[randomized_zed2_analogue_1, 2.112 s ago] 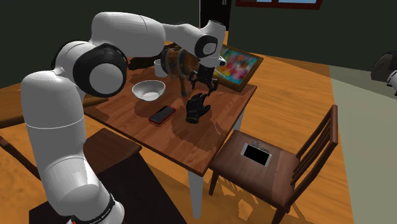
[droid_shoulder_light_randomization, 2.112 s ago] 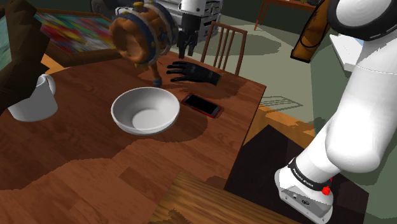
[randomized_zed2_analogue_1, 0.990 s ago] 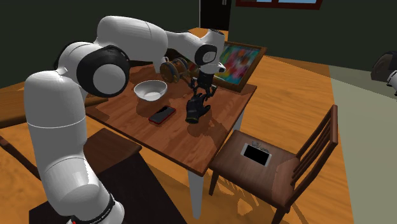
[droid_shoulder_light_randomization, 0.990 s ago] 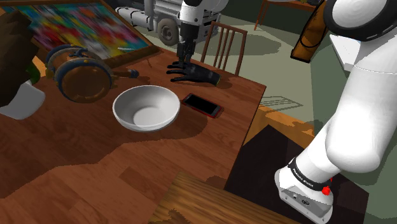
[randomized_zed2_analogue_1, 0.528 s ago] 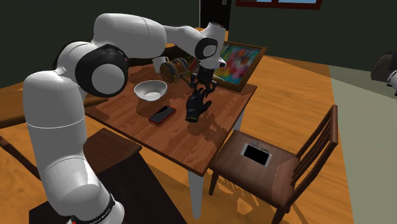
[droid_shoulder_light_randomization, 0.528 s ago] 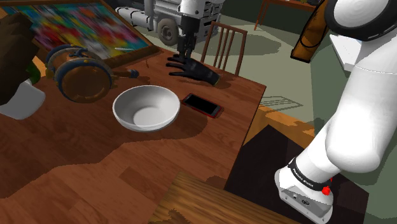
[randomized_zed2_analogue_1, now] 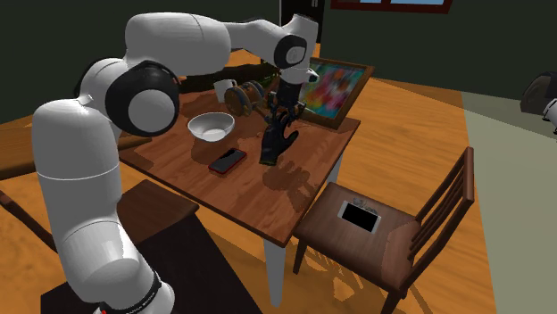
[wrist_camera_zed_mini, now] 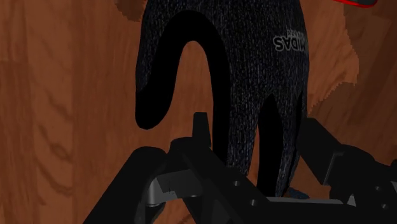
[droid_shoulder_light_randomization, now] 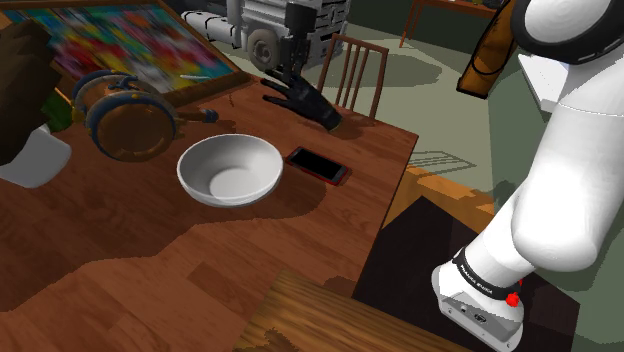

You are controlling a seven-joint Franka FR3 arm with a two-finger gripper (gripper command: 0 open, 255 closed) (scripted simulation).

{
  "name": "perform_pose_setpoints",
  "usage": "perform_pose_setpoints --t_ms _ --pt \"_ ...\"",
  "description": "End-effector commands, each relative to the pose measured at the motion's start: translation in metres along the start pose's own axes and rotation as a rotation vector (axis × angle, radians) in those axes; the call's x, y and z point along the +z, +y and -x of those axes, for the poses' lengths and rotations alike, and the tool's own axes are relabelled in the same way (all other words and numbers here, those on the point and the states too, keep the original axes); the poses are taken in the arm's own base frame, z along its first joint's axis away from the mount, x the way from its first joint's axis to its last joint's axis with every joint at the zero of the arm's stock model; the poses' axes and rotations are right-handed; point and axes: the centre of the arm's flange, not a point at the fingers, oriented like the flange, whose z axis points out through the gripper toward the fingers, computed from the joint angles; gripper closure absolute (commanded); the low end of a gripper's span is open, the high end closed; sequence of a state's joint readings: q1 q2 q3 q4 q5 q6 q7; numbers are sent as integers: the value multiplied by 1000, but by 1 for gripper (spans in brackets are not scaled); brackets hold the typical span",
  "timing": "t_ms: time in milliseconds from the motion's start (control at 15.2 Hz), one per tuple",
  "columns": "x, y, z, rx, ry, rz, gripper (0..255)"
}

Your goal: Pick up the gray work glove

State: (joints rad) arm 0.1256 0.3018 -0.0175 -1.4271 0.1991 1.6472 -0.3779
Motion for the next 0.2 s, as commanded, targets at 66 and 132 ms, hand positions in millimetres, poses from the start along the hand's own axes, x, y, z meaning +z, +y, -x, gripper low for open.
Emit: perform_pose_setpoints --t_ms 66,132 --pt "-12 -3 0 0 0 0 255" --pt "-12 -3 -1 0 0 0 255"
